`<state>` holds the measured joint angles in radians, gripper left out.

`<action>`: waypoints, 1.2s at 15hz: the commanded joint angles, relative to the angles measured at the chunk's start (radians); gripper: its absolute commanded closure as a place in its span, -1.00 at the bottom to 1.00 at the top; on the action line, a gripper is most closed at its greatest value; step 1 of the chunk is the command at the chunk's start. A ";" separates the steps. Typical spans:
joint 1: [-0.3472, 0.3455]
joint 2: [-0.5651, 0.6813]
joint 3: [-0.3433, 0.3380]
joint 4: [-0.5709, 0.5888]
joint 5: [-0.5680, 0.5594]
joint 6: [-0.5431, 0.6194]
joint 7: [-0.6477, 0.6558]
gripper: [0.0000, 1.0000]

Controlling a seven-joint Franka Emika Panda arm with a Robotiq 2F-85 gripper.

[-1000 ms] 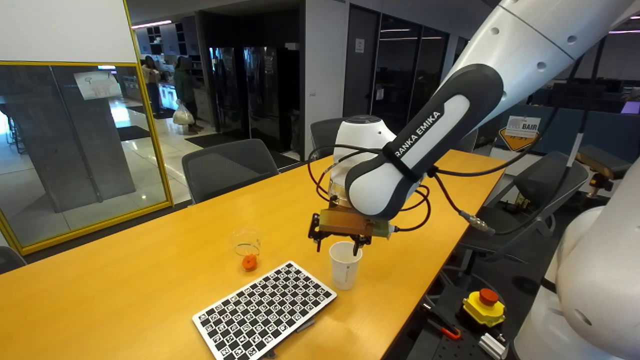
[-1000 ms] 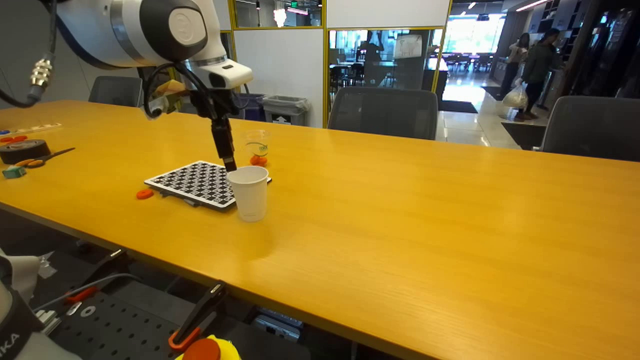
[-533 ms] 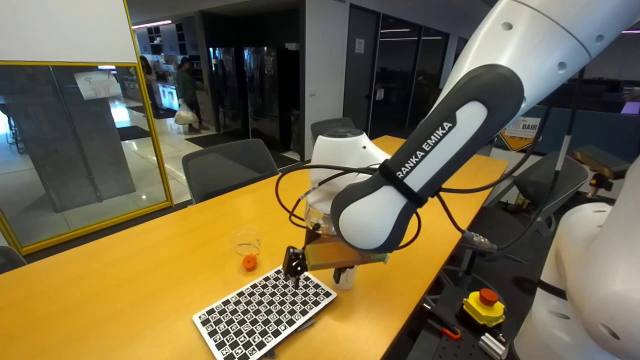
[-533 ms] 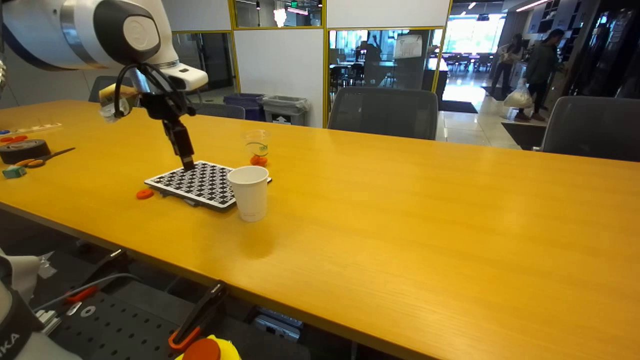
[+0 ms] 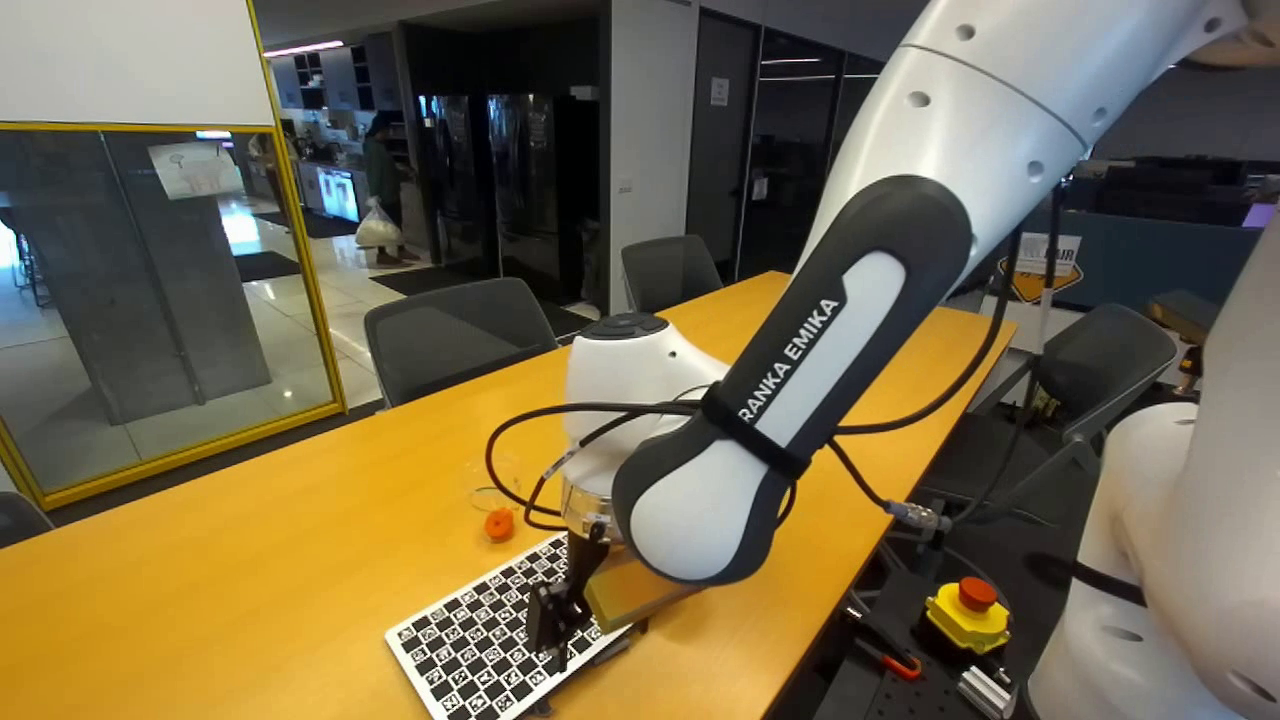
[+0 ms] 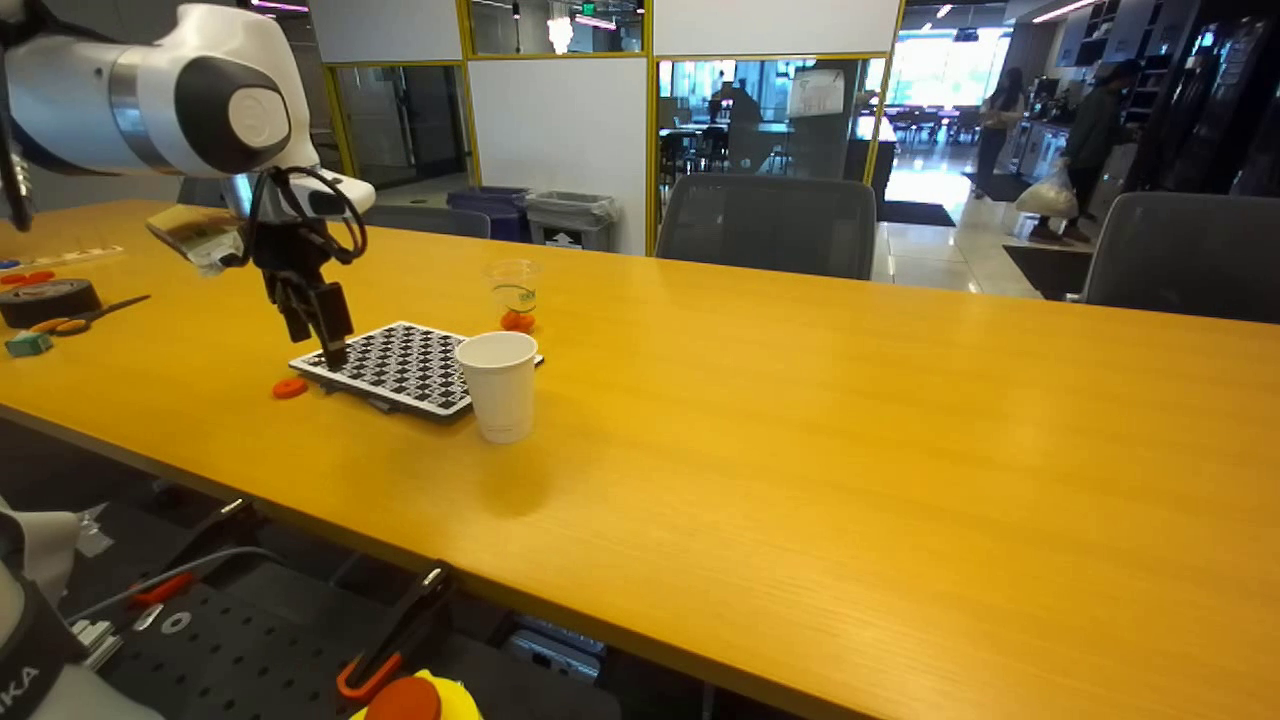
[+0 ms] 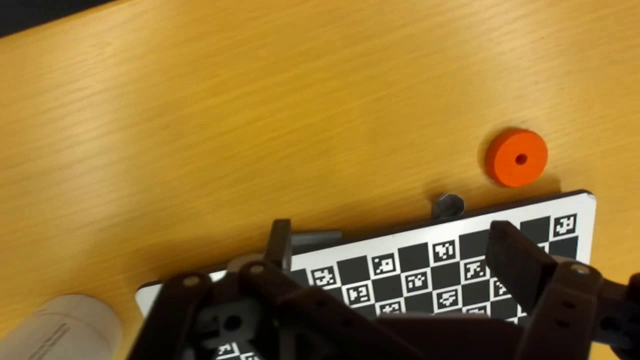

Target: Put one round orange block in the clear cup then put a round yellow block in the white cup, then put two round orange blocks in the clear cup and put the last round yellow block in the white cup

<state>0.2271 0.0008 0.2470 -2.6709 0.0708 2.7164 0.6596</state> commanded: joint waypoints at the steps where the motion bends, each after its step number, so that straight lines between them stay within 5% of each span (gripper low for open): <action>1: 0.021 0.152 0.009 0.113 0.018 0.028 -0.093 -1.00; 8: 0.053 0.303 0.022 0.225 0.062 0.035 -0.253 -1.00; 18: 0.101 0.337 0.019 0.242 0.058 0.068 -0.264 -1.00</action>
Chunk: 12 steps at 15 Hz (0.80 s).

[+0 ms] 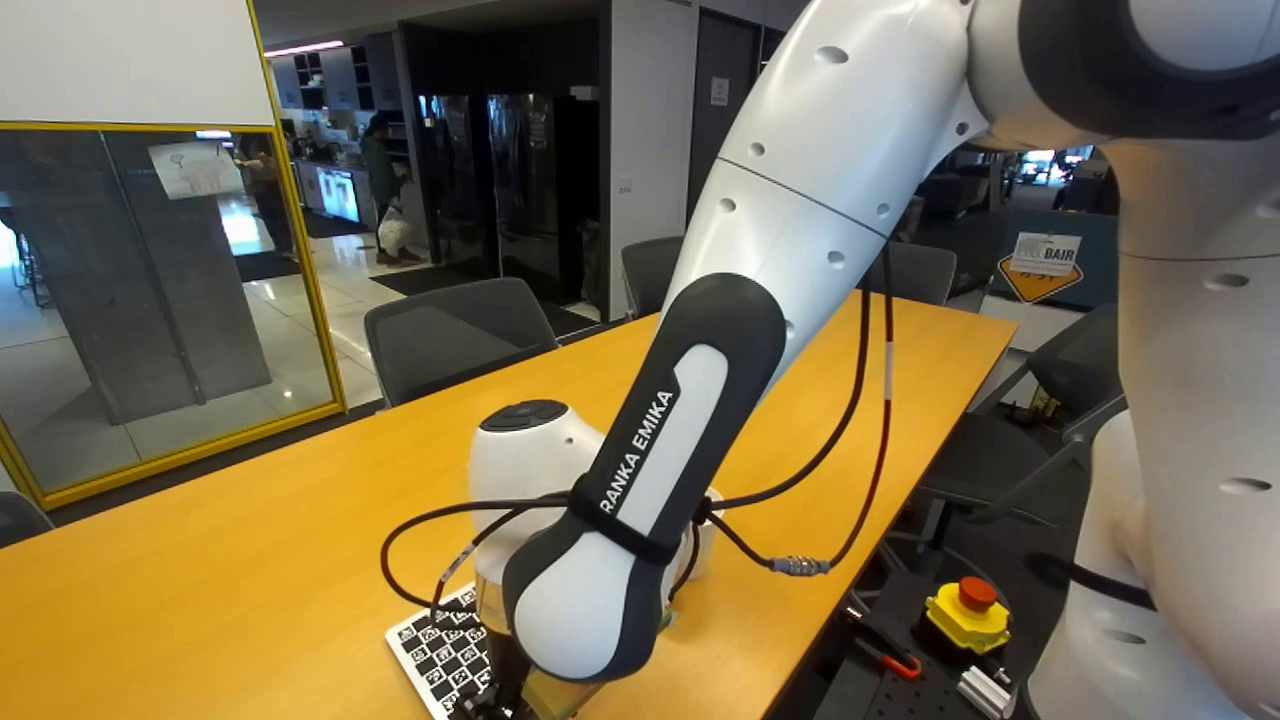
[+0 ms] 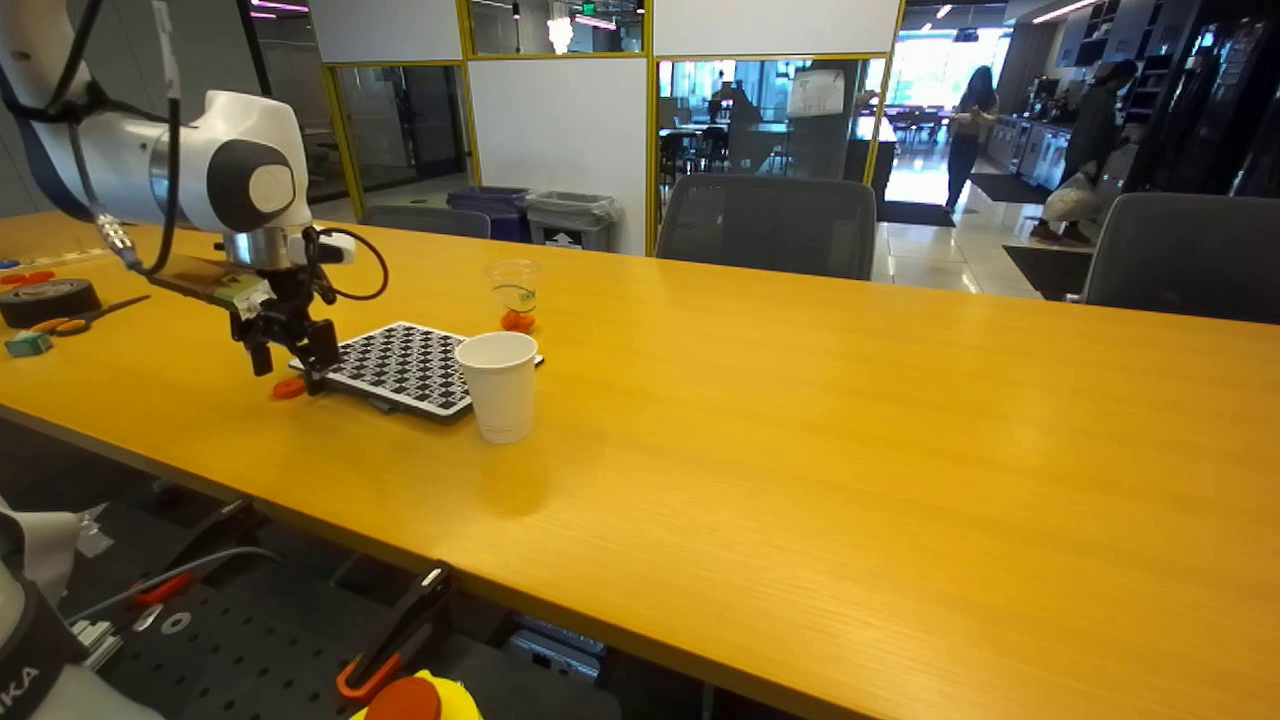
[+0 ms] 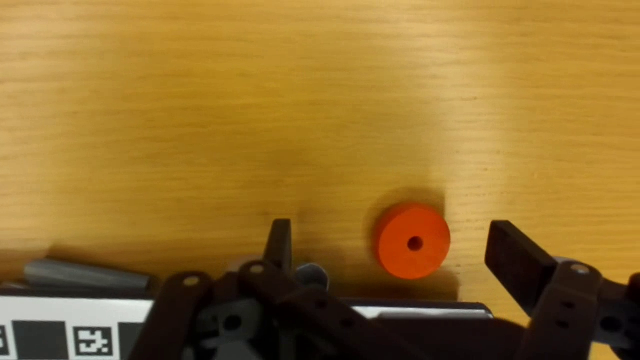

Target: Put one round orange block in the clear cup then put a round yellow block in the white cup, then put two round orange blocks in the clear cup and put the last round yellow block in the white cup

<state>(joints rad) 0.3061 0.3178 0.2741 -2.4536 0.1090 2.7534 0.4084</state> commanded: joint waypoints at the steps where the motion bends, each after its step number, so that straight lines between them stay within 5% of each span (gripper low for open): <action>1: 0.024 0.024 -0.010 0.030 0.019 0.033 -0.012 -1.00; 12: 0.052 0.057 -0.023 0.063 0.010 0.025 0.005 -1.00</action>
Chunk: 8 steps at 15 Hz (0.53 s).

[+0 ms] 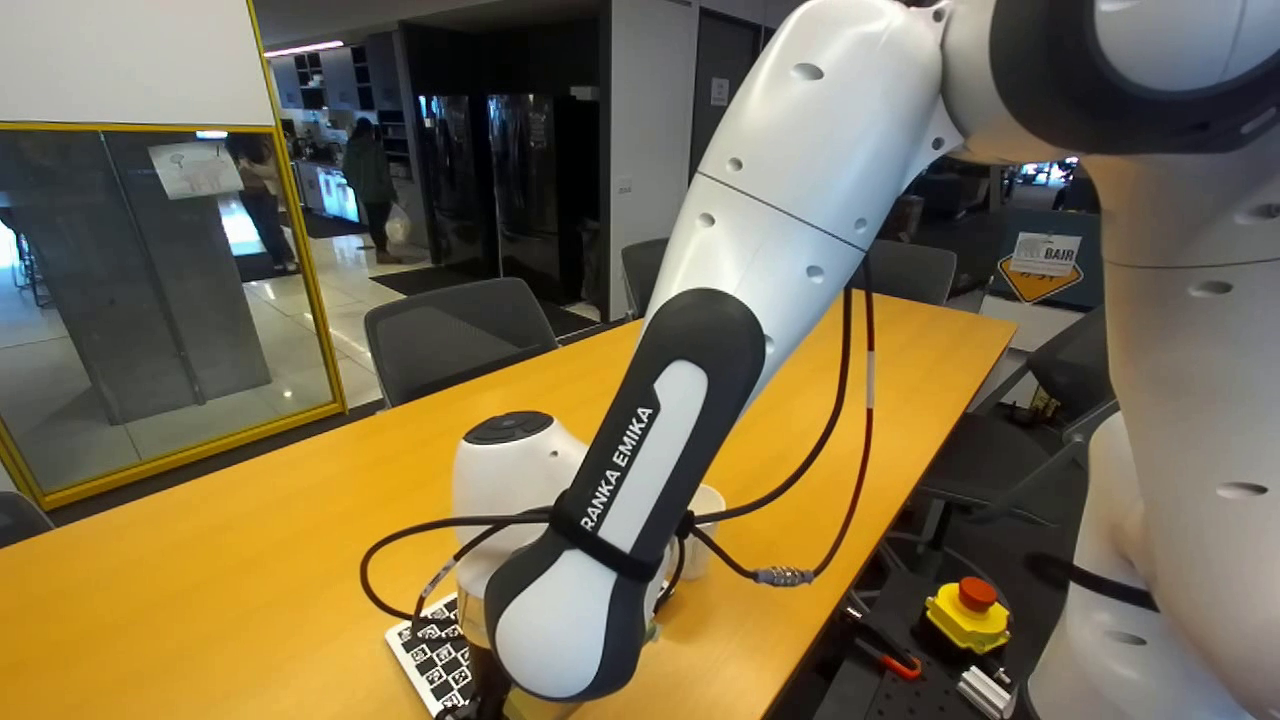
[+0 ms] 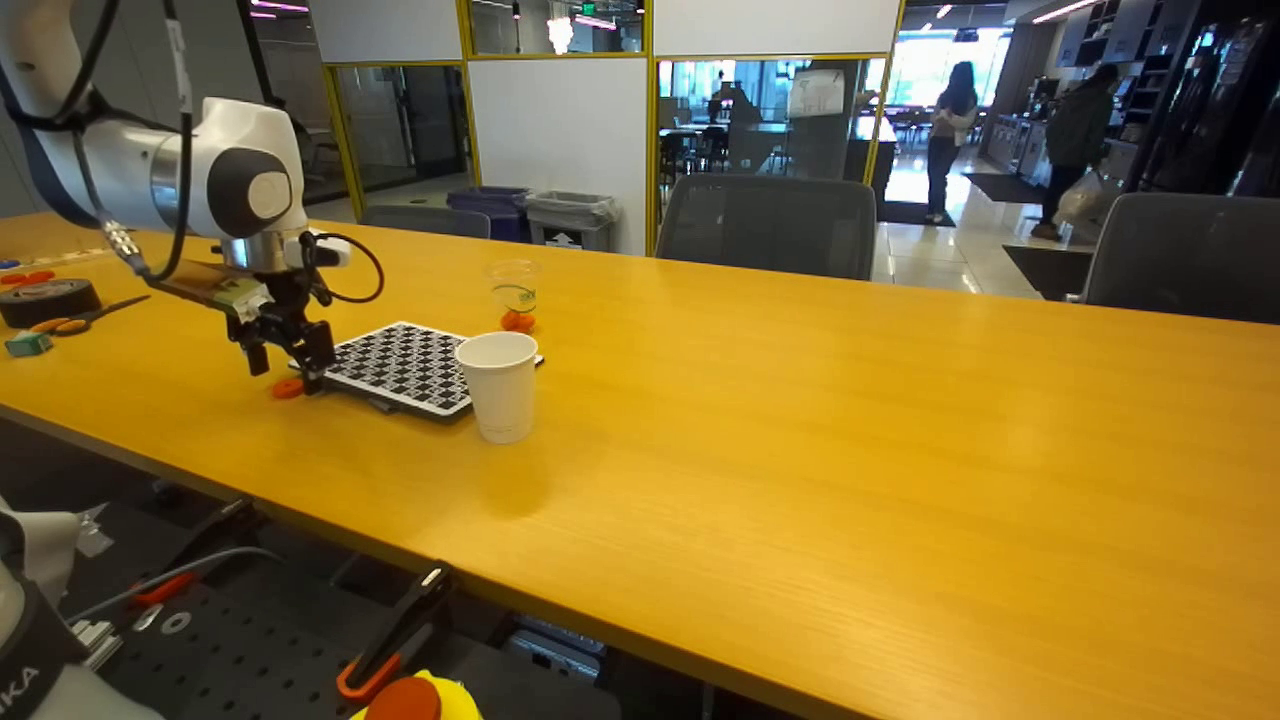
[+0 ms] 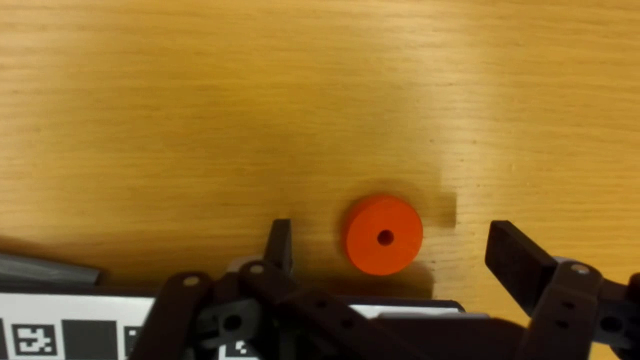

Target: Put one round orange block in the clear cup then put a round yellow block in the white cup, then put two round orange blocks in the clear cup and put the last round yellow block in the white cup

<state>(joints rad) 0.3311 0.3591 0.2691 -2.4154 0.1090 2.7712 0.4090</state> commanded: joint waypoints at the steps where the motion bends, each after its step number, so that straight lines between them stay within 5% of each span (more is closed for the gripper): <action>1: 0.029 0.017 -0.019 0.025 0.011 0.006 0.004 -1.00; 4: 0.031 0.018 -0.022 0.026 0.010 0.006 0.006 -1.00; 8: 0.033 0.018 -0.026 0.026 0.009 0.007 0.005 -0.12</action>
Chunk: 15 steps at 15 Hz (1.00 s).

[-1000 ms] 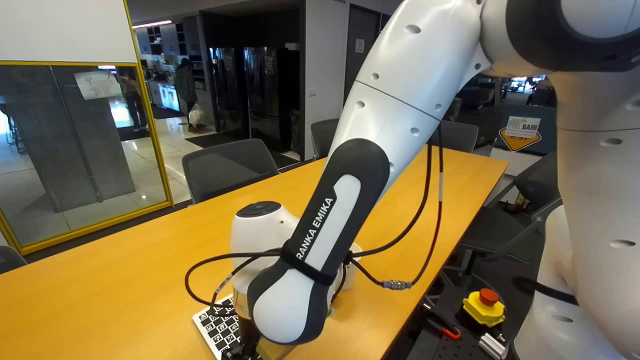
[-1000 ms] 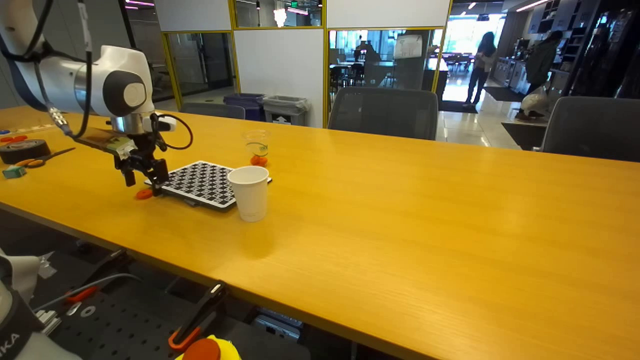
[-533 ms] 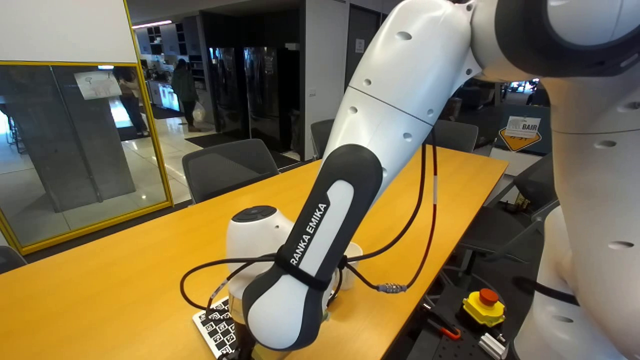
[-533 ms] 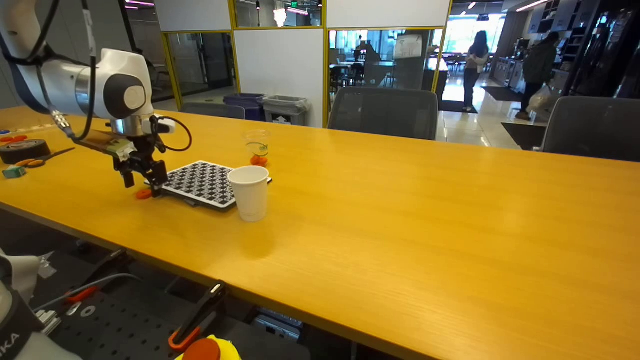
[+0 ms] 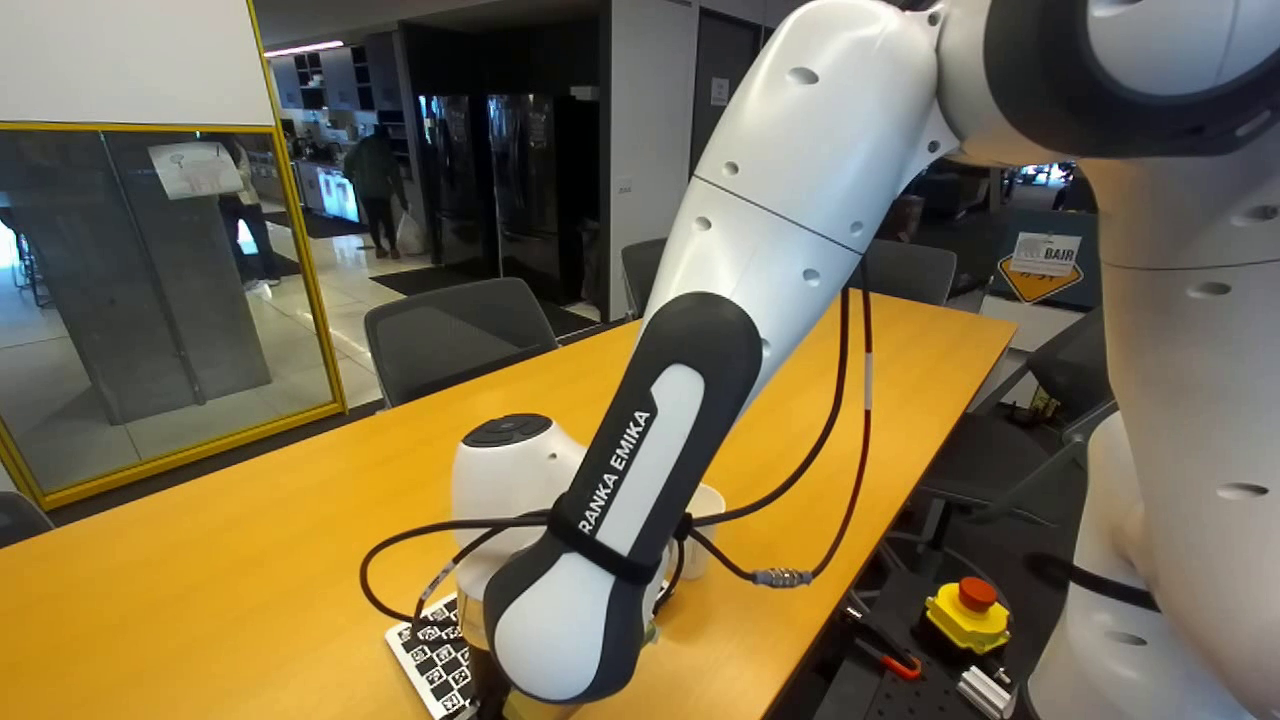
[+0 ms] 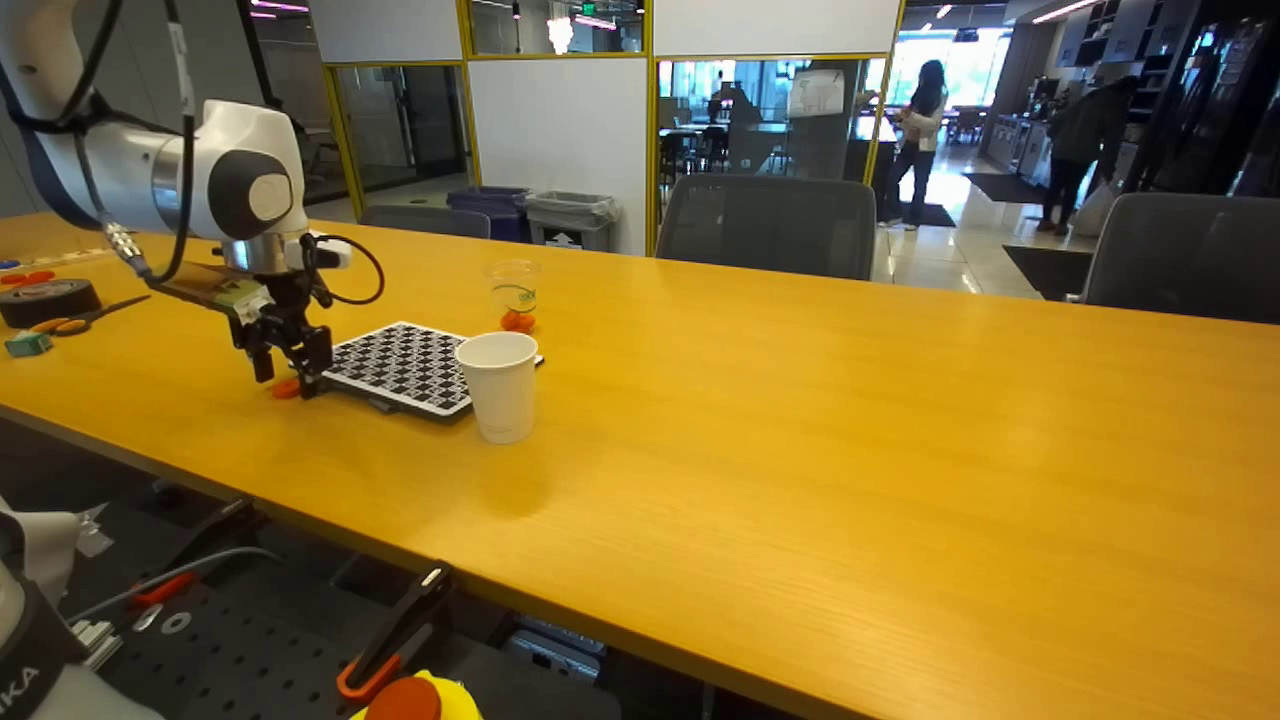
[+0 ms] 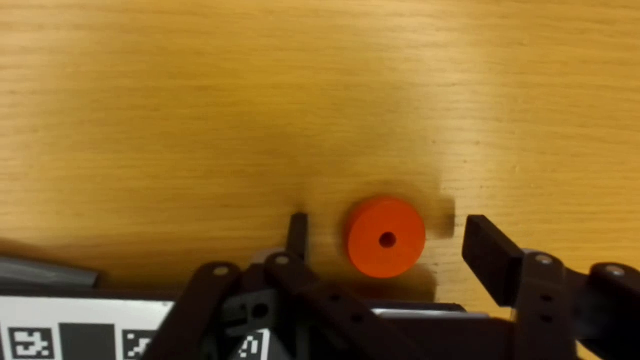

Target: Put one round orange block in the clear cup then put a round yellow block in the white cup, then put two round orange blocks in the clear cup and put the last round yellow block in the white cup

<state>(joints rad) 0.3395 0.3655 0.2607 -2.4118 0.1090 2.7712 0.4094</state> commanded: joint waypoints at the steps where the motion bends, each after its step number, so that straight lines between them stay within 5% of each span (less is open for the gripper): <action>1: 0.024 0.011 -0.018 0.023 0.009 0.007 0.005 0.02; 5: 0.024 0.010 -0.023 0.024 0.010 0.006 0.006 0.57; 15: 0.000 -0.216 -0.004 -0.083 0.036 -0.094 0.013 0.52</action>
<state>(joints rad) 0.3394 0.2808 0.2517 -2.4377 0.1166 2.7395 0.4122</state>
